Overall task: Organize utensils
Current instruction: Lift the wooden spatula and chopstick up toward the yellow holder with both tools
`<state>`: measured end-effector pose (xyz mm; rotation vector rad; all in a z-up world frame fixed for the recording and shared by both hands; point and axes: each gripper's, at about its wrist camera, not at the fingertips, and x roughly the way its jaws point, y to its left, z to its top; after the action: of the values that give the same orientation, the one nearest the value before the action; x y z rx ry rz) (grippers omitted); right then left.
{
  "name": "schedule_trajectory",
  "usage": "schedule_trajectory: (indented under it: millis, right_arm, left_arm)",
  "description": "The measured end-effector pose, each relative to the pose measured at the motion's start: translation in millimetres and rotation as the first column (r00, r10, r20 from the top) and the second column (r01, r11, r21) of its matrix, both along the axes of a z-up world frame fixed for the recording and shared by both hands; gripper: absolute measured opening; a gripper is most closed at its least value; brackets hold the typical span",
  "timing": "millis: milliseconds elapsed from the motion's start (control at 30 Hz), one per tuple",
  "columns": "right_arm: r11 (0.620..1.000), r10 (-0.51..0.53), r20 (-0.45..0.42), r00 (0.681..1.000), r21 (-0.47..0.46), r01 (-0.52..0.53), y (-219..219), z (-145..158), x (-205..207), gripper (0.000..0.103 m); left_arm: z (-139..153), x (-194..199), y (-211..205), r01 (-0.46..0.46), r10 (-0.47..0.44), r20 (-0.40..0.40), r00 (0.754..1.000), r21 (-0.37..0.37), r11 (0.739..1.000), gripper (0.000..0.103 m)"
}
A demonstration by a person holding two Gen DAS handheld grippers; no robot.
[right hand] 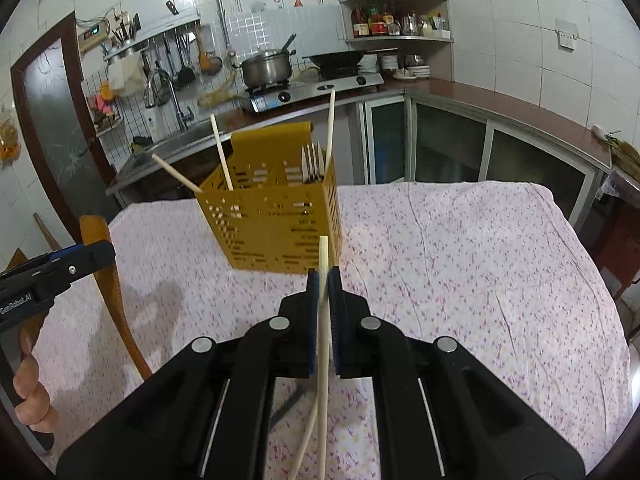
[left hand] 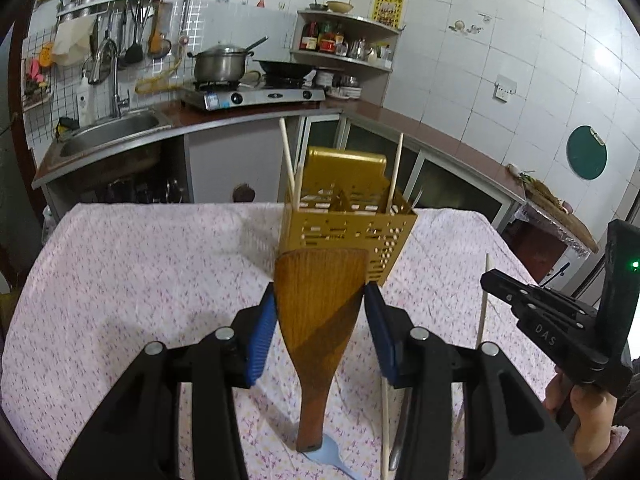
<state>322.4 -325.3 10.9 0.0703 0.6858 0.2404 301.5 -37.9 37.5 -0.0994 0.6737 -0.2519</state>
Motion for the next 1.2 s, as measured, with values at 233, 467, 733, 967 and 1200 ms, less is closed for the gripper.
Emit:
schedule_trajectory:
  millis: [233,467,733,967,1200]
  right_arm:
    - [1.000,-0.007,0.057,0.998,0.012,0.007,-5.0,16.3,14.5,0.006]
    - [1.000,0.005,0.053,0.999,-0.002,-0.005,-8.4,13.7,26.7,0.006]
    - [1.000,-0.004,0.028,1.000,0.005,0.004,-14.8,0.3,34.5,0.006]
    - [1.000,0.010,-0.003,1.000,-0.022,-0.010,-16.7,-3.9,48.0,0.007]
    - [1.000,0.001,-0.070,0.998,-0.018,-0.002,-25.9,-22.6,76.3,0.007]
  left_arm:
    - [21.5,13.4,-4.5,0.034,-0.034,0.018,0.999,-0.009,0.999,0.009]
    - [10.3,29.3,-6.6,0.022,-0.020,-0.040,0.999,0.033,0.999,0.009]
    - [-47.6,66.2,4.9,-0.063,0.055,-0.236,0.970,-0.026,0.998,0.010]
    - [-81.4,94.0,9.8,-0.145,0.131,-0.305,0.943,-0.023,0.989,0.064]
    - [-105.5,125.3,-0.3,-0.163,0.162,-0.351,0.922,0.028,0.986,0.063]
